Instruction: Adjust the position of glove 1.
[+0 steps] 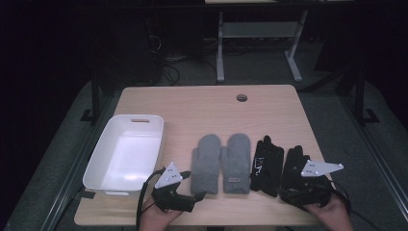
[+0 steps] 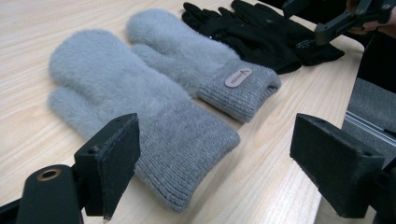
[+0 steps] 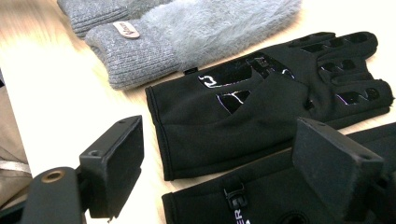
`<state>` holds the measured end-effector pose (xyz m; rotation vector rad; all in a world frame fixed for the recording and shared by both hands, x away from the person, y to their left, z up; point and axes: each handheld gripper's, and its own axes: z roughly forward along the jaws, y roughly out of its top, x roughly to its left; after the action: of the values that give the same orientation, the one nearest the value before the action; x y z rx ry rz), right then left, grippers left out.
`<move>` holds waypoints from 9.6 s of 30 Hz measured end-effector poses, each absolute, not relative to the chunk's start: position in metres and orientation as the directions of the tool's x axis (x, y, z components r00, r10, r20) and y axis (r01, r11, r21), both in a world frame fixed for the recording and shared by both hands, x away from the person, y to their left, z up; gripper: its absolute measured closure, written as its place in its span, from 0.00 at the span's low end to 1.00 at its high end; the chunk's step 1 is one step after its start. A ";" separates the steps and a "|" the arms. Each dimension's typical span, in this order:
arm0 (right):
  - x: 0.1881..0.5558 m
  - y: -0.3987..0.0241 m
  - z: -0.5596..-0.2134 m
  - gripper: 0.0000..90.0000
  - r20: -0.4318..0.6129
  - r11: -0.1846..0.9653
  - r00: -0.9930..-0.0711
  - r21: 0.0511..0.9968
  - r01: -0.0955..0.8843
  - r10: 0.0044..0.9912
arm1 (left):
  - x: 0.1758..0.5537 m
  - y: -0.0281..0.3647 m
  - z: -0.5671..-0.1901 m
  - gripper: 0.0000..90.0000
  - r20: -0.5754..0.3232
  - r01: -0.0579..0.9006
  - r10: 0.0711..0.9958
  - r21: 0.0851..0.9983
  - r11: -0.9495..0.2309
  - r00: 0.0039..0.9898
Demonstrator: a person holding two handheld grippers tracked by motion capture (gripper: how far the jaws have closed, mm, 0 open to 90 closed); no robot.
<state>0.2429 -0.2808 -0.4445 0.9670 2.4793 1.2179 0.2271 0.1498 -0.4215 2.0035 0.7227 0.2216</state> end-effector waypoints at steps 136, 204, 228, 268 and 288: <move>0.365 -0.050 -0.405 0.87 0.140 0.706 -0.927 0.612 0.356 0.347 | 0.238 0.160 -0.415 0.21 -0.186 0.467 0.632 0.827 -0.313 0.752; 0.436 -0.096 -0.467 0.64 0.510 0.375 -0.659 0.555 0.743 0.553 | 0.291 0.147 -0.463 0.36 -0.657 0.889 0.613 0.419 -0.186 0.438; 0.427 -0.107 -0.458 0.82 0.510 0.363 -0.670 0.578 0.731 0.539 | 0.299 0.148 -0.464 0.20 -0.771 0.927 0.520 0.349 -0.136 0.367; 0.409 -0.121 -0.408 0.83 0.535 0.279 -0.689 0.652 0.705 0.489 | 0.285 0.138 -0.435 0.52 -0.693 0.861 0.519 0.460 -0.215 0.500; 0.413 -0.105 -0.355 0.82 0.564 0.227 -0.705 0.689 0.689 0.429 | 0.283 0.166 -0.385 0.52 -0.636 0.813 0.529 0.542 -0.213 0.562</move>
<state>0.4132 -0.1055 -0.3550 1.2394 2.6479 1.7341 0.2832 0.1662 -0.3850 1.8874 1.0898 -0.3933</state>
